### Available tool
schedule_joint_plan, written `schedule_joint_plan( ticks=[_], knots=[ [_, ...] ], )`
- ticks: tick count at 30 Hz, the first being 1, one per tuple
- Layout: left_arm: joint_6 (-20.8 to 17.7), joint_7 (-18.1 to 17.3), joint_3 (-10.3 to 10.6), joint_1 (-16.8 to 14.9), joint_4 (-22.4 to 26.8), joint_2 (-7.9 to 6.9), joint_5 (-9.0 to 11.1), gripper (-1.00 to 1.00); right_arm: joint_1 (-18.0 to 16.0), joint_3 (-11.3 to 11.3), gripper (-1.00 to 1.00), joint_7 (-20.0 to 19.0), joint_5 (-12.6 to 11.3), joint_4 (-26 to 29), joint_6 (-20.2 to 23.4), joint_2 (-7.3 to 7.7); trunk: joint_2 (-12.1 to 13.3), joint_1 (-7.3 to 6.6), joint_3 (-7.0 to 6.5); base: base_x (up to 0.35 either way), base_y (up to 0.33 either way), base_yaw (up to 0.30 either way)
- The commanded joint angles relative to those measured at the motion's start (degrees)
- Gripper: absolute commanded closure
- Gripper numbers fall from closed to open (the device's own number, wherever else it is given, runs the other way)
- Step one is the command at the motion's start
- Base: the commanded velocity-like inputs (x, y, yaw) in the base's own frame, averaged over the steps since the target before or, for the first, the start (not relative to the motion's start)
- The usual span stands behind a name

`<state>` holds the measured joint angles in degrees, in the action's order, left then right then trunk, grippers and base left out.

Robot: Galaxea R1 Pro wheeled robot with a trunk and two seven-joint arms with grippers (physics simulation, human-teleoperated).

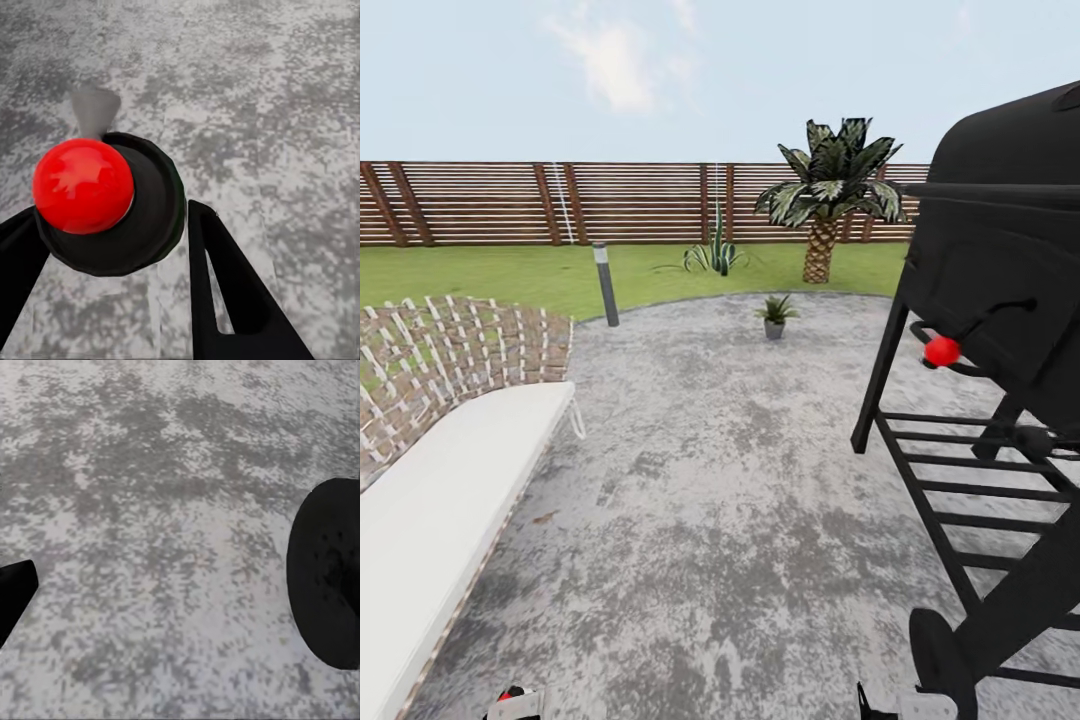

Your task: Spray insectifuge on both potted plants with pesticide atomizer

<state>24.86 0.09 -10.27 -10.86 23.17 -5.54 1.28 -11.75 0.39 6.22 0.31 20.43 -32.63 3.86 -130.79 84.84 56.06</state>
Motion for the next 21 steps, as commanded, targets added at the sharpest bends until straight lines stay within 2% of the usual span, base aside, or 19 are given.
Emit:
schedule_joint_plan(
  ticks=[1,16,21],
  knots=[
    [0.19,0.0,-0.01,-0.04,-0.06,0.0,0.13,1.0,-0.03,0.05,-1.0,0.19,0.04,-0.02,-0.15,0.01,-0.02,0.02,0.05,0.3,0.164,0.0],
    [0.19,0.0,-0.04,-0.04,-0.06,0.0,0.13,1.0,-0.03,0.05,-1.0,0.19,0.04,0.0,-0.15,0.01,-0.02,0.02,0.05,0.304,0.158,0.0],
    [0.19,0.0,-0.08,-0.04,-0.01,0.0,0.08,1.0,-0.03,0.05,-1.0,0.19,0.04,0.0,-0.15,0.01,-0.02,0.02,0.05,0.321,0.064,0.0]
  ],
)
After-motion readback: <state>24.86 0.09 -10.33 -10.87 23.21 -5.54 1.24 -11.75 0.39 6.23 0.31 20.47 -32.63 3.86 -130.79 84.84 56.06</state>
